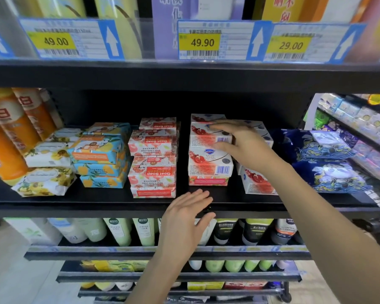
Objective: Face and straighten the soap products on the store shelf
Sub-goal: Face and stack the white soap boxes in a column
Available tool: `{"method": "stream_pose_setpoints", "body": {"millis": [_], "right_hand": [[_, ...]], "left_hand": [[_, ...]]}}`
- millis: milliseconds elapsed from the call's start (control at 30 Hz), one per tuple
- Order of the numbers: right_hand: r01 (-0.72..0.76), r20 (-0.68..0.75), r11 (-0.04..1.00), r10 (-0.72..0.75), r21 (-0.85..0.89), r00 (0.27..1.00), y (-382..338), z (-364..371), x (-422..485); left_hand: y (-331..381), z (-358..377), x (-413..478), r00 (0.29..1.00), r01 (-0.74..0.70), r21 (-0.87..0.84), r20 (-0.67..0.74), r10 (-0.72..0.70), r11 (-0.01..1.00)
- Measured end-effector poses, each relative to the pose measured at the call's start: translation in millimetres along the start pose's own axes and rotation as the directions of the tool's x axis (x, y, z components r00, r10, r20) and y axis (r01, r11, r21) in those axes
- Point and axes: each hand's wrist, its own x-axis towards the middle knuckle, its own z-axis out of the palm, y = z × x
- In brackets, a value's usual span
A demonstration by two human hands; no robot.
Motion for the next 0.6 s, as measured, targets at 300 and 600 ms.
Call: {"method": "stream_pose_setpoints", "body": {"millis": [300,600], "right_hand": [[-0.264,-0.195,0.959,0.279,0.099,0.94,20.6,-15.4,-87.6],[-0.421,-0.169,0.896,0.441,0.14,0.882,46.3,12.1,-124.6]], "left_hand": [[3.7,-0.7,-0.5,0.998,0.064,0.0,-0.014,-0.064,0.998],[15.2,-6.7,2.8,0.985,0.172,0.018,0.012,-0.172,0.985]]}}
